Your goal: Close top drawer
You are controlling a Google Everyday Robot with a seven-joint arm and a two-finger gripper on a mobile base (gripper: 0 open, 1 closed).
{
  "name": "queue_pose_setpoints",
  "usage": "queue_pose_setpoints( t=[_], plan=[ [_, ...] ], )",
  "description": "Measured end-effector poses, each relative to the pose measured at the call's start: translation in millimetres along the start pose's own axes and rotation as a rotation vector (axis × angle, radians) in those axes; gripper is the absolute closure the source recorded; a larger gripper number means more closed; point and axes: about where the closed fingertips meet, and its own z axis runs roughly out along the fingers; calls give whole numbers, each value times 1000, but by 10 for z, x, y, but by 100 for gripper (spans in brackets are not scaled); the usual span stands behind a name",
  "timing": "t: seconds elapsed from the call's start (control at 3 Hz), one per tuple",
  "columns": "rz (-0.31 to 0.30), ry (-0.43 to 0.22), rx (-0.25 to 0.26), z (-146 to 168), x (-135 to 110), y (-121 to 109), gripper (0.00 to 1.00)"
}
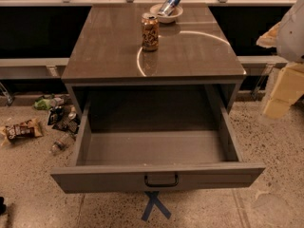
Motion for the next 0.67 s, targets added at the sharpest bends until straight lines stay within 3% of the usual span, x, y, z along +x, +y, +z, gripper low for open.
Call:
queue_pose_setpoints(
  t=[0.67],
  plan=[
    [-6,-17,-8,148,-25,3,0]
  ],
)
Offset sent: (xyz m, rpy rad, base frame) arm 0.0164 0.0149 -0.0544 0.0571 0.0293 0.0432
